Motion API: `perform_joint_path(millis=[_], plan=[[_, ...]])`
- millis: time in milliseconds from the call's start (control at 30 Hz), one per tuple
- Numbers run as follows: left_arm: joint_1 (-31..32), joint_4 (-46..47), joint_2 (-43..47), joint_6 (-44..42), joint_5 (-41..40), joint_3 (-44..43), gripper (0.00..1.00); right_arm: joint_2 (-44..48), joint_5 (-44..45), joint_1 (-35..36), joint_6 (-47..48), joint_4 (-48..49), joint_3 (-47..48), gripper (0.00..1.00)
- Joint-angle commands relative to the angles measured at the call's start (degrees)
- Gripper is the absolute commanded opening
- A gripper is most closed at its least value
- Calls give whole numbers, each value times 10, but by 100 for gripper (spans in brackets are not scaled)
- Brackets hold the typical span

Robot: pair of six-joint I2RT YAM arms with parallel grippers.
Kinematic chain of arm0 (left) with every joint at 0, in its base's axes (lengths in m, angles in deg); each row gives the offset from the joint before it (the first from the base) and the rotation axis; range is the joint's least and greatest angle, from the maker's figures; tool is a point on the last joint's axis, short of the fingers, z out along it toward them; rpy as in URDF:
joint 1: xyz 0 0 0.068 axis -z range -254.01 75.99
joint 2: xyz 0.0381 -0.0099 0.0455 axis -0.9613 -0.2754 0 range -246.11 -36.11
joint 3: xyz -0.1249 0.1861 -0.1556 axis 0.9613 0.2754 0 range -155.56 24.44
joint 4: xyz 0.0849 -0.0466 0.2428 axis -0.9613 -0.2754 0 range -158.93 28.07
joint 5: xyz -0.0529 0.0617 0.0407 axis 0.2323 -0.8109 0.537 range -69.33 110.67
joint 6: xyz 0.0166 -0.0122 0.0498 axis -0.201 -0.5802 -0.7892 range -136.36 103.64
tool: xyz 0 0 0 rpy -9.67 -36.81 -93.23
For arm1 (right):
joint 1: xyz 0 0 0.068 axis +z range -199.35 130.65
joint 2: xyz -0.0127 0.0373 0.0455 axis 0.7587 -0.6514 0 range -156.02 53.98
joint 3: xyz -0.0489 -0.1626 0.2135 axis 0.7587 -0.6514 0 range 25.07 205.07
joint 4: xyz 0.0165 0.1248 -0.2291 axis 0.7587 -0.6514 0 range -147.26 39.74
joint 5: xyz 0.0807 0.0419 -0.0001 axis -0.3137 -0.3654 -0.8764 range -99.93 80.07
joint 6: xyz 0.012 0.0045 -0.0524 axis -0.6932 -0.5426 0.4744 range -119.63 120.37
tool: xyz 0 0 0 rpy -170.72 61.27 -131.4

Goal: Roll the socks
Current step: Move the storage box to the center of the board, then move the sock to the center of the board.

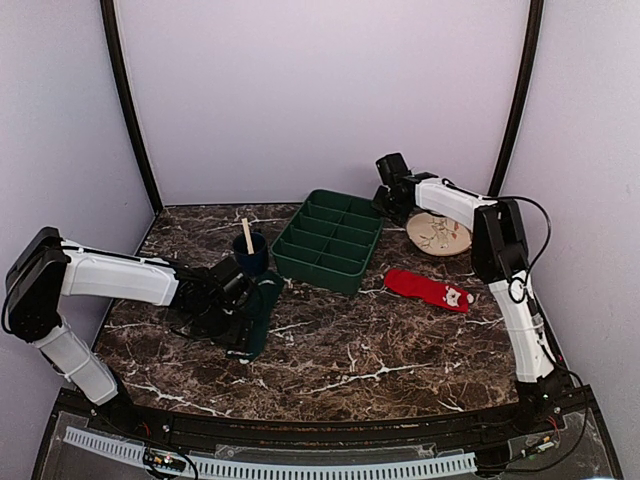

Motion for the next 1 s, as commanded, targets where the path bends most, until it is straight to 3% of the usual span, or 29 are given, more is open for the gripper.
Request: perform_joint_path(millis=[0,367,667,967], plan=[[5,-12,27,5,-14,-15,86,93,2,19,64,68,-54,43],[8,12,18,-8,-25,-32,86,312,27,66,172,108,-267,47],[24,28,16,0,-13,4,86,480,57,180,208,110,-483,47],[105,14,-28,28,-25,6,86,520,117,288,175,82,-550,47]])
